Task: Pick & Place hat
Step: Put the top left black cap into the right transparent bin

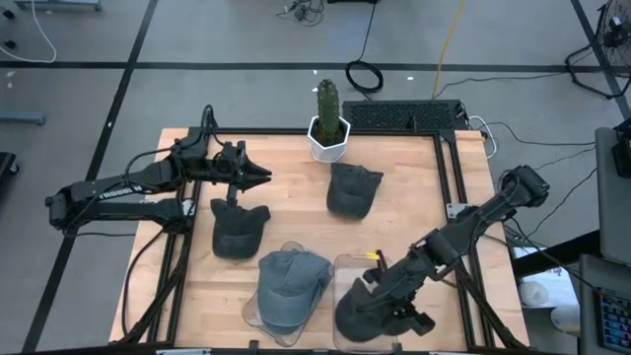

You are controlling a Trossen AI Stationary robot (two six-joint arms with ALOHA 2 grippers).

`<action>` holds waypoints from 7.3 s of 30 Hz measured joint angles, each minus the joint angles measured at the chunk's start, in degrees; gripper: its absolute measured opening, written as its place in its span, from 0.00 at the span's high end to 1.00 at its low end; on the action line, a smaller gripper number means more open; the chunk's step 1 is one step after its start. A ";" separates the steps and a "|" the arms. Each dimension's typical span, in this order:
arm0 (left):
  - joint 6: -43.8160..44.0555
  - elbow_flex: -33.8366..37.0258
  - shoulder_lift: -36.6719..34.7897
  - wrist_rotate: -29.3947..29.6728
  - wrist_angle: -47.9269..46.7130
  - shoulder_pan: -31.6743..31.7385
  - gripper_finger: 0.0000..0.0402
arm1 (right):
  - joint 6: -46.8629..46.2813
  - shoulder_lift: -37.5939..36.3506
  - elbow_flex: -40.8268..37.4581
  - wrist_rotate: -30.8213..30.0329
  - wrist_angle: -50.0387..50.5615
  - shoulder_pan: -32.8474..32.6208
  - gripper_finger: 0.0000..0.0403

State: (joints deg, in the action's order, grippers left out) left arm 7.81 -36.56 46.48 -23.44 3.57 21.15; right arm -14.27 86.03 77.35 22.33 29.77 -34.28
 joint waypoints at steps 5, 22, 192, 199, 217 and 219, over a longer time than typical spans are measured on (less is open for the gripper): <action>0.00 0.02 0.00 0.01 0.00 0.00 0.80 | -0.09 0.05 0.37 -0.02 -0.05 -0.38 0.94; -0.04 0.00 0.00 0.02 0.04 0.00 0.79 | 2.98 0.16 -8.78 -0.50 -8.72 3.12 0.94; -0.07 -0.04 0.02 0.02 0.05 -0.02 0.80 | -5.45 2.50 -6.26 -32.86 11.19 -8.98 1.00; -0.07 -0.04 0.02 0.02 0.04 0.00 0.80 | -6.45 8.34 -6.23 -26.79 7.15 -10.41 1.00; -0.06 -0.04 0.02 0.02 0.06 -0.01 0.80 | -5.54 11.02 -3.24 -29.02 13.41 -9.76 1.00; -0.06 -0.04 0.02 0.02 0.05 0.00 0.80 | -4.75 9.49 -2.36 -32.16 13.60 -10.36 1.00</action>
State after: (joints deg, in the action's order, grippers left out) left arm 7.76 -36.60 46.50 -23.42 3.62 21.15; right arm -19.01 95.52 74.98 -9.83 43.36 -44.64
